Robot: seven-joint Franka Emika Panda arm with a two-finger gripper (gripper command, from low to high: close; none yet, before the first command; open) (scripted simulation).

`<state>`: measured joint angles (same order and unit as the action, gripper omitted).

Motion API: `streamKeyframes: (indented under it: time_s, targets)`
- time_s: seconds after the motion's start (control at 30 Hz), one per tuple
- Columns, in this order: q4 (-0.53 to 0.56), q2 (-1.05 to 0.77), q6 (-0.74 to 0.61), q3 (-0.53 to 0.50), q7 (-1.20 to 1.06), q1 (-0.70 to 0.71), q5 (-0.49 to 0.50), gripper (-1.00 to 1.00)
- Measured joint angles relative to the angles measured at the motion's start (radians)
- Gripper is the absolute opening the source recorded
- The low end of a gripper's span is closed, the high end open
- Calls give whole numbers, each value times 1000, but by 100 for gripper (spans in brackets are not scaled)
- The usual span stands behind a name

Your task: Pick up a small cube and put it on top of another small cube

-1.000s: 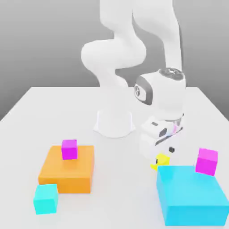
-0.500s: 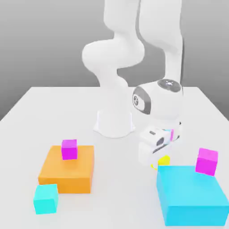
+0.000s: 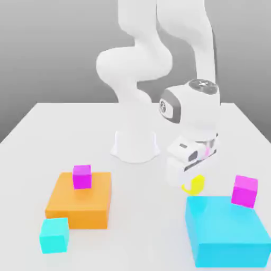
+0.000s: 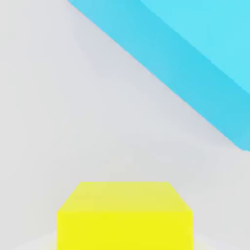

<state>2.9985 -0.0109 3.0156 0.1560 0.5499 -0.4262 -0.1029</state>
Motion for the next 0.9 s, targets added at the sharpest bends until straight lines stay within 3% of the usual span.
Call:
streamKeyframes:
  time_s: [0.23, 0.4, 0.67, 0.8, 0.83, 0.9]
  targets:
    - [8, 111, -108, 3, 15, 0, 41, -100]
    - [-144, 134, -283, -2, -127, -14, 88, -100]
    - [-410, 161, -577, -5, -437, -71, 70, -100]
    - [-420, 61, -488, -3, -463, -77, 87, -100]
    - [-414, 30, -452, -5, -458, -78, 96, 100]
    - [-414, 30, -452, -5, -458, -77, 95, 100]
